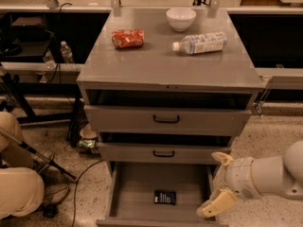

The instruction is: Pick rxbar blueberry from bottom drawer and place on counter

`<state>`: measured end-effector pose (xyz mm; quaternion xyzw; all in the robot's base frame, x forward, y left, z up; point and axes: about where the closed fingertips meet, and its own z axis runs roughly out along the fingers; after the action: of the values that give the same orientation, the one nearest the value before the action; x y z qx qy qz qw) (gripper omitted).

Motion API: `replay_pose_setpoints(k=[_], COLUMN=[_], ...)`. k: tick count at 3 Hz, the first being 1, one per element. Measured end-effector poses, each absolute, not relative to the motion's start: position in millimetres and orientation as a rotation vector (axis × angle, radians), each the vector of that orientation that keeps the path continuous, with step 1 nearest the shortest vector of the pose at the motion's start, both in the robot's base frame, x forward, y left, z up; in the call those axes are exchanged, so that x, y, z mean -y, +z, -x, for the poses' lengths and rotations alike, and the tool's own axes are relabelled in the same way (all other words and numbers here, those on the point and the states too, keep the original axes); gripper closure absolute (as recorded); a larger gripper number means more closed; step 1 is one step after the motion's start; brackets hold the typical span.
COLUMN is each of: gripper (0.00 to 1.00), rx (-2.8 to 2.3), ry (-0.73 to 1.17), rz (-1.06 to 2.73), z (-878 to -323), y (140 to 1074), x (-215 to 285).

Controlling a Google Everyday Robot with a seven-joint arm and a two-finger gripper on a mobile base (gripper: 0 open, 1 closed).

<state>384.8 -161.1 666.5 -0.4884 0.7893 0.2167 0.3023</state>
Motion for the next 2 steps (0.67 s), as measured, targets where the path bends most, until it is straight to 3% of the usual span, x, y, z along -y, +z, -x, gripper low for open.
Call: replay_pose_setpoints(k=[1,2], gripper=[0.00,0.00], rx=[-2.048,-2.048], ry=[0.702,0.702], rz=[1.250,1.250], z=[-393.6,-393.6], y=[598.1,598.1], x=[138.0,138.0])
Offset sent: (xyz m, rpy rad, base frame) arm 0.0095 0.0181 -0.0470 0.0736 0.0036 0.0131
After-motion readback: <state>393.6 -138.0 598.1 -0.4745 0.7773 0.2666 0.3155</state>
